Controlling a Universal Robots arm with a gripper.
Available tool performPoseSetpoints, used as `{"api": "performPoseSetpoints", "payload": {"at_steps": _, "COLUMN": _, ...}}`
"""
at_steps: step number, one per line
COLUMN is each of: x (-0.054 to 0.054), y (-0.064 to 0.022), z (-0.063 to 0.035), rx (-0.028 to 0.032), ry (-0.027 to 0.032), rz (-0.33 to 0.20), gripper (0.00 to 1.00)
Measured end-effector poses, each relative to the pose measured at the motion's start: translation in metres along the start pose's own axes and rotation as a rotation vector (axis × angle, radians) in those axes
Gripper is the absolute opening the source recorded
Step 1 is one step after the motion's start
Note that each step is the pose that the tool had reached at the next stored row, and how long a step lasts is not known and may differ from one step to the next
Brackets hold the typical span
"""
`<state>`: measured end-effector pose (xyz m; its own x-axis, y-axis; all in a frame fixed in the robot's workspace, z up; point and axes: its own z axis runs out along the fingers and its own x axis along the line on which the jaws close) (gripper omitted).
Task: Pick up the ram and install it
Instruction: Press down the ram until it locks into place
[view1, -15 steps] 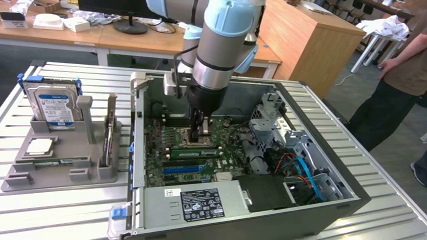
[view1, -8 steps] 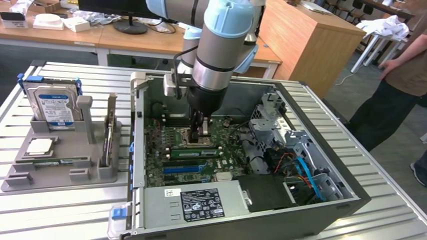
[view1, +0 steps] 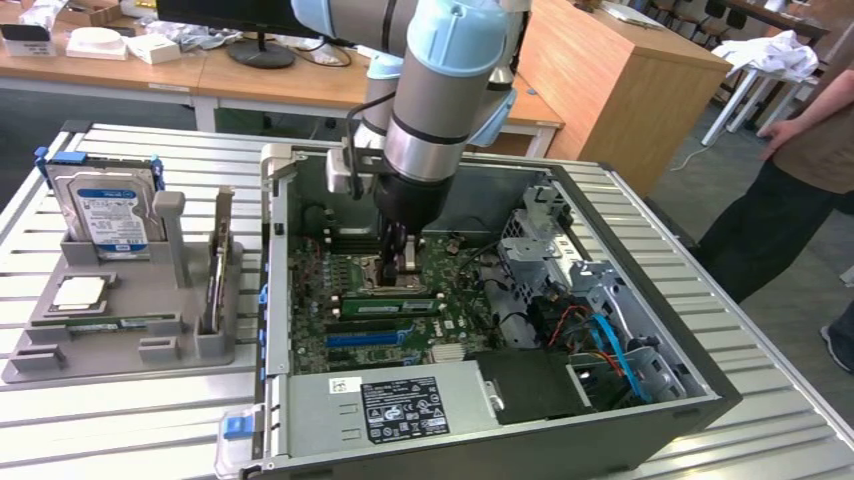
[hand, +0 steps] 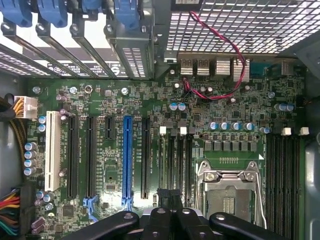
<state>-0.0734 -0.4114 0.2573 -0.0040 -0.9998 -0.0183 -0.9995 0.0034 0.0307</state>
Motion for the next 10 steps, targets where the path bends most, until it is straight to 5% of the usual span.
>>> {"api": "performPoseSetpoints", "payload": {"at_steps": 10, "x": 0.0008, "y": -0.0001, "z": 0.0025, "rx": 0.0, "ry": 0.0001, "rz": 0.0, "gripper": 0.1}}
